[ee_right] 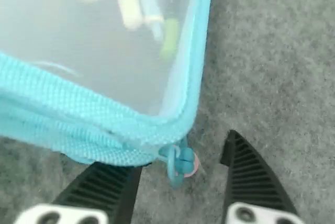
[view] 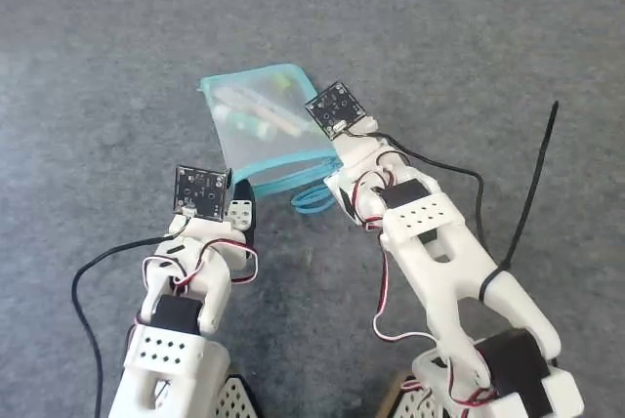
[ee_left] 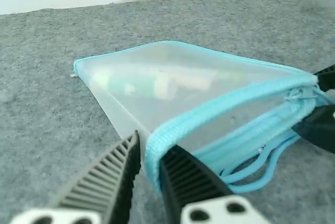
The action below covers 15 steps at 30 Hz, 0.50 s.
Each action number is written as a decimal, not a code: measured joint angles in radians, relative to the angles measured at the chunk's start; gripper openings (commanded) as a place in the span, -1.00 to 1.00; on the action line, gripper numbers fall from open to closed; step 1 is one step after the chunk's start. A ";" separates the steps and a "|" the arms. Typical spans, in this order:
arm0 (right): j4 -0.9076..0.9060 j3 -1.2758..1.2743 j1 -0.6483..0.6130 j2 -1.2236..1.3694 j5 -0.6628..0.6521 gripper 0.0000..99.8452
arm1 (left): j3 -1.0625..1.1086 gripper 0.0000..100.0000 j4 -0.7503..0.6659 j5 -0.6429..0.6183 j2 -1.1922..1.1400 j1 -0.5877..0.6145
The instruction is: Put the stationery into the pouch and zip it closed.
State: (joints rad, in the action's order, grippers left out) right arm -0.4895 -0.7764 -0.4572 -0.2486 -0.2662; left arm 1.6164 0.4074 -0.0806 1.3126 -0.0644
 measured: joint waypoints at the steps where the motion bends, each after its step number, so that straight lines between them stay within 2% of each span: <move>1: 0.003 0.000 0.002 0.000 0.000 -0.99 | 0.000 -0.98 0.000 0.000 0.000 0.000; 7: -0.060 0.000 0.012 -0.005 0.000 -0.98 | 0.000 -0.98 0.000 0.000 0.000 0.000; 12: -0.269 0.000 0.038 -0.166 -0.029 -0.98 | 0.000 -0.98 0.000 0.000 0.000 0.000; 15: -0.413 0.000 0.008 -0.331 -0.041 -0.98 | 0.000 -0.98 0.000 0.000 0.000 -0.023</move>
State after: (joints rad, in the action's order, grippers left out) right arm -0.9022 -0.7764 -0.4496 -0.5800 -0.3076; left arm 1.6164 0.4074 -0.0806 1.3126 -0.0875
